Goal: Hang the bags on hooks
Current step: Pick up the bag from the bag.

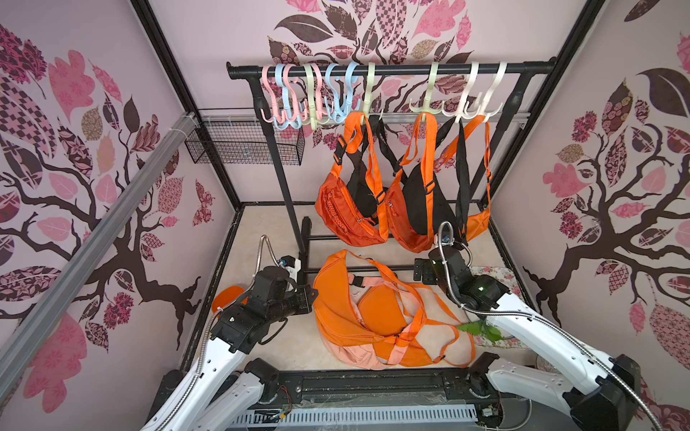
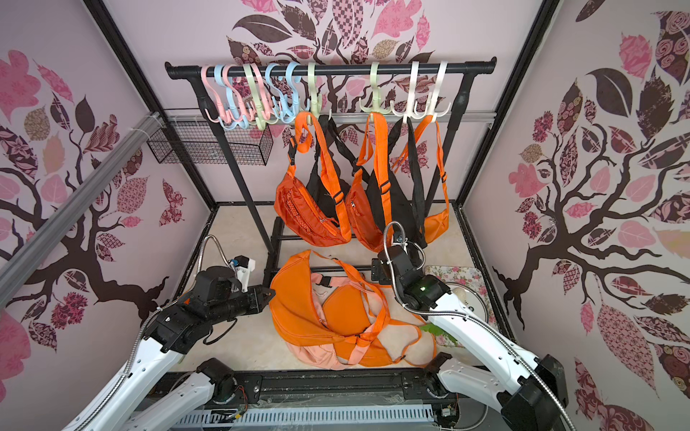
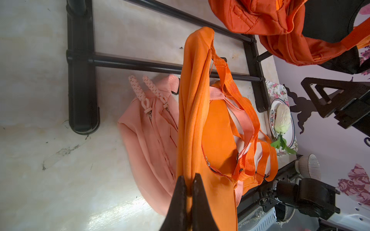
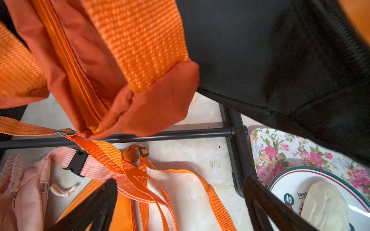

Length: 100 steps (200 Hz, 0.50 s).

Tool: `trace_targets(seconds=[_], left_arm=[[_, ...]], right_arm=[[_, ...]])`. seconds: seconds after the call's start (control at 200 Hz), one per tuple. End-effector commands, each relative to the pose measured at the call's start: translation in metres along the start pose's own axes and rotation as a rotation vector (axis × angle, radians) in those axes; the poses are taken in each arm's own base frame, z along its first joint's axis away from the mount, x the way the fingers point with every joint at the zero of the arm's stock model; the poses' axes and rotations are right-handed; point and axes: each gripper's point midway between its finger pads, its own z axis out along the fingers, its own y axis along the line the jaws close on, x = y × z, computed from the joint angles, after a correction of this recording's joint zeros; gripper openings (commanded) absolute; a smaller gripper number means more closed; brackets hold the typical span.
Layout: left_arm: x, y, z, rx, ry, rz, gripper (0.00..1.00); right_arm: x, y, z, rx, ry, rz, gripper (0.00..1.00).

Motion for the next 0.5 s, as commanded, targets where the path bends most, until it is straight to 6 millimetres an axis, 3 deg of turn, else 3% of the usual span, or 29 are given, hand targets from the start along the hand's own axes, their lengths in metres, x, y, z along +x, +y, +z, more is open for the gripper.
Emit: trace_targets(seconds=[0.0, 0.145, 0.355, 0.495], left_arm=[[-0.002, -0.005, -0.006, 0.009, 0.016, 0.019, 0.0], [-0.003, -0.002, -0.001, 0.0, 0.012, 0.002, 0.0], [-0.002, 0.004, 0.006, -0.033, 0.024, -0.003, 0.0], [-0.003, 0.006, 0.01, -0.044, 0.031, -0.006, 0.0]], right_arm=[[0.019, 0.011, 0.012, -0.039, 0.094, -0.036, 1.0], [0.061, 0.028, 0.028, -0.122, 0.243, -0.06, 1.0], [0.1, 0.002, 0.043, 0.011, 0.346, -0.107, 0.9], [0.126, 0.004, 0.049, -0.008, 0.403, -0.08, 0.86]])
